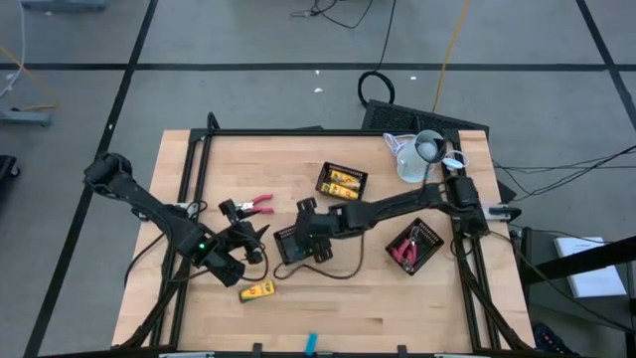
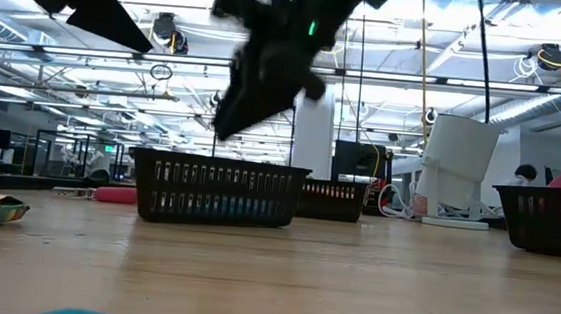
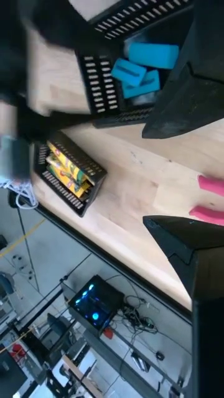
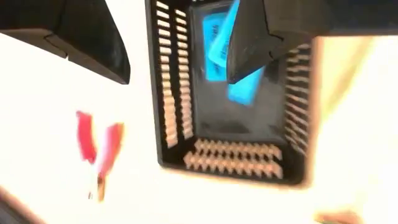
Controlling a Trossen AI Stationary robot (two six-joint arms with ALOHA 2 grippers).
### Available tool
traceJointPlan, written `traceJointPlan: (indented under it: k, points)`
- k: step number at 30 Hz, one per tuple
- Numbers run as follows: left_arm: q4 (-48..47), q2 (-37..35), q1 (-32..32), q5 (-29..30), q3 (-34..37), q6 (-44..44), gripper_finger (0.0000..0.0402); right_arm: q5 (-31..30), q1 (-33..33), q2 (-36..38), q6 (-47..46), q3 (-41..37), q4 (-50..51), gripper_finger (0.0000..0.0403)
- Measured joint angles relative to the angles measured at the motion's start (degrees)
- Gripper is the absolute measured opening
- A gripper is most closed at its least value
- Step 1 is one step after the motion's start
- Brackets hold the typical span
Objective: Pick & Place School Supplies
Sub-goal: Put the blue eraser into the bottom left black bin, then put the pink hole puncher into the bottom right black bin
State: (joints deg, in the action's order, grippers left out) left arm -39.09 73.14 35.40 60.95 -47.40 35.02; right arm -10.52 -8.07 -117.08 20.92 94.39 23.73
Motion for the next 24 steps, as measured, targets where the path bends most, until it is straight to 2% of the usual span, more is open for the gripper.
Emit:
traceJointPlan:
  k: [7, 9, 11, 15, 19, 24]
  points:
    - [-6.8, -2.7, -0.7, 0.0, 0.0, 5.7, 0.0214, 3.1, -6.8, 6.4, 0.8, 0.0, 0.4, 0.0248]
    - [-8.9, -2.7, -2.7, -2.2, 0.0, 7.7, 0.0214, 2.2, -9.0, 7.4, 0.2, 0.1, 0.6, 0.0248]
    - [-8.1, -2.2, -5.7, -7.0, 0.1, 6.7, 0.0214, -0.6, -11.3, 8.3, -0.5, 0.1, 3.2, 0.0248]
    - [0.6, 0.3, -13.5, -18.5, 2.4, -3.6, 0.0214, -6.0, -14.9, 9.9, -3.8, -0.2, 9.1, 0.0248]
    - [2.5, 2.1, -22.3, -28.0, 3.2, -8.9, 0.0214, -6.1, -16.8, 12.5, -7.9, -4.4, 9.2, 0.0248]
    - [2.8, 3.5, -30.5, -38.2, 3.5, -17.0, 0.0214, -7.6, -17.6, 18.0, -11.2, -13.5, 6.4, 0.0248]
